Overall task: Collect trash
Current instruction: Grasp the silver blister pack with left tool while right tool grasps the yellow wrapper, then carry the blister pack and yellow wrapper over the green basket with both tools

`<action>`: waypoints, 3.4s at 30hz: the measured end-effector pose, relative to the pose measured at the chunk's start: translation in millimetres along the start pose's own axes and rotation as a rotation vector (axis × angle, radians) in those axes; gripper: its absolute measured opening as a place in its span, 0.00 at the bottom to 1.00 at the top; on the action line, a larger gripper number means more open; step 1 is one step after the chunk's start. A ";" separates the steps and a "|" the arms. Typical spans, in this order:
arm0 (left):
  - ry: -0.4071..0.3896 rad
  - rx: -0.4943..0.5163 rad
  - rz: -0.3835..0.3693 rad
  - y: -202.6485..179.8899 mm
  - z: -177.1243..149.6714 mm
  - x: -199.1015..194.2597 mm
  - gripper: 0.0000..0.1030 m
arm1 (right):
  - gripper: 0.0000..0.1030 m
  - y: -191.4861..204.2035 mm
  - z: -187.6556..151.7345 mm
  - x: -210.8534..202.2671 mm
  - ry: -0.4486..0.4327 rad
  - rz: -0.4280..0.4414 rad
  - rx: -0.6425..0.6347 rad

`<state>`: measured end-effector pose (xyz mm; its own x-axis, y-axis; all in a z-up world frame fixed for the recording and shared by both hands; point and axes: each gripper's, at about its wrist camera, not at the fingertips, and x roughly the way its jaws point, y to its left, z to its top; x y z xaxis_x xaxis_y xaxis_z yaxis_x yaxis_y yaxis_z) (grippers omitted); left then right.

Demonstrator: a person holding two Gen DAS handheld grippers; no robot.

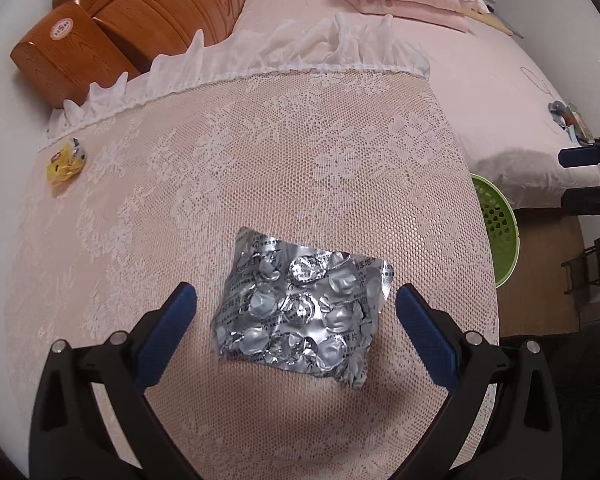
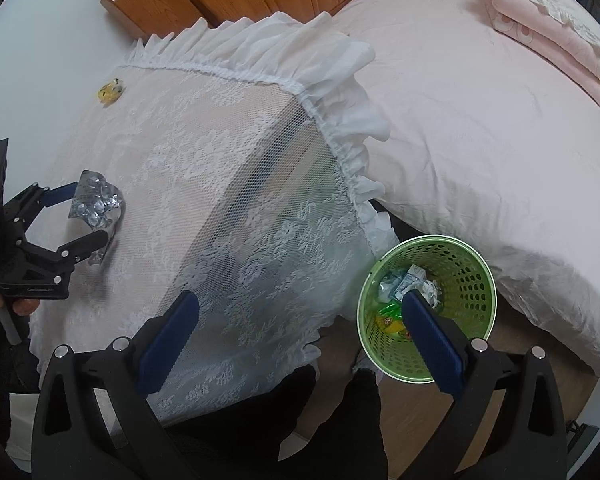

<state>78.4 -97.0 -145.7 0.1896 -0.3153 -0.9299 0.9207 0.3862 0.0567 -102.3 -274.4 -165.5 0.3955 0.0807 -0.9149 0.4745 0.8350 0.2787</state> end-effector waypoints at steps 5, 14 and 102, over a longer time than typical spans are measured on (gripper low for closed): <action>-0.009 -0.028 -0.015 4.3 -0.4 4.7 0.69 | 0.97 10.0 -0.2 0.6 0.002 -0.001 -0.009; -0.065 -0.313 0.022 28.1 -16.3 -13.9 0.65 | 0.97 23.3 14.1 5.0 0.005 0.030 -0.079; -0.054 -0.249 -0.057 -198.1 51.8 -27.3 0.63 | 0.29 -78.9 -10.9 -53.3 -0.117 -0.057 -0.138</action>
<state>-91.5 -209.8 -112.7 0.1641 -0.3856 -0.9079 0.8192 0.5661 -0.0923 -169.4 -338.7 -141.8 0.4639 -0.0260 -0.8855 0.3893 0.9038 0.1774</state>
